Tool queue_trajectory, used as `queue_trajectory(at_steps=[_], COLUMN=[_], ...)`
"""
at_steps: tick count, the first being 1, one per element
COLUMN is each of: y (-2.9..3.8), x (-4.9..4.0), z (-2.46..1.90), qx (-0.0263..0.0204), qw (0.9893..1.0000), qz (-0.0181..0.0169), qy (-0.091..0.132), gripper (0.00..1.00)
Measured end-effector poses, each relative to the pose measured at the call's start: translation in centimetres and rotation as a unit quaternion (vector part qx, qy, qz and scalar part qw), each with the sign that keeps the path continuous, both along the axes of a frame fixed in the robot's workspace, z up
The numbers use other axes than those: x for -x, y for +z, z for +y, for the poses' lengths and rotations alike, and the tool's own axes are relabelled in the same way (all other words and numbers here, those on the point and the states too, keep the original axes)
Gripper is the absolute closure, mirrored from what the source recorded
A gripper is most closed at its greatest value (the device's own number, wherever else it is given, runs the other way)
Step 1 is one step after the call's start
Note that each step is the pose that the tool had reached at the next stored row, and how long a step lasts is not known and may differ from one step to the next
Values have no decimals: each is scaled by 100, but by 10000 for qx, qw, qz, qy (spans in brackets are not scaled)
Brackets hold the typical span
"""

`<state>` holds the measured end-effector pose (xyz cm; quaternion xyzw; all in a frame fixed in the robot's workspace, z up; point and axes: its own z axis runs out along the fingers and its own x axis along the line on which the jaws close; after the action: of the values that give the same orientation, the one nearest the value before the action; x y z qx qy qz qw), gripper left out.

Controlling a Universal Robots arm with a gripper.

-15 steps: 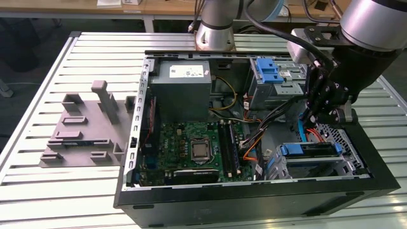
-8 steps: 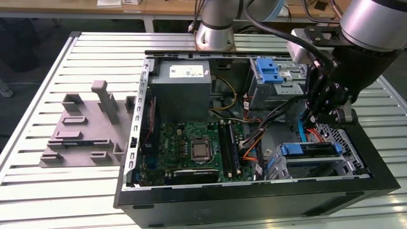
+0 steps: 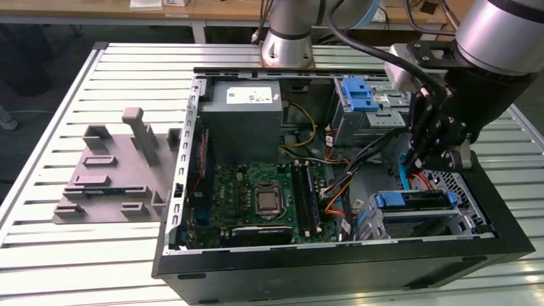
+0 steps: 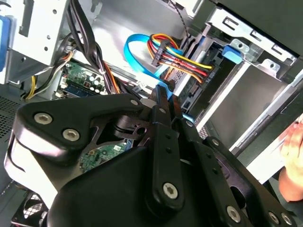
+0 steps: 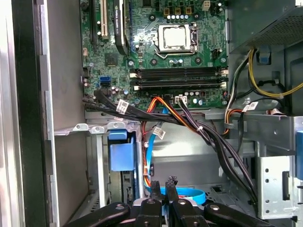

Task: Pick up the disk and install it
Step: 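Insert the second disk wire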

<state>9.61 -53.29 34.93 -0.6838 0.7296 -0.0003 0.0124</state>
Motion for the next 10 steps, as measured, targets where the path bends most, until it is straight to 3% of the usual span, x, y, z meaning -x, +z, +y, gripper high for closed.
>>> queue_trajectory(at_steps=[10], y=[-52], x=[0], z=[-125], qx=[-2], qw=[10000], qz=[-2], qy=[0], gripper=[84])
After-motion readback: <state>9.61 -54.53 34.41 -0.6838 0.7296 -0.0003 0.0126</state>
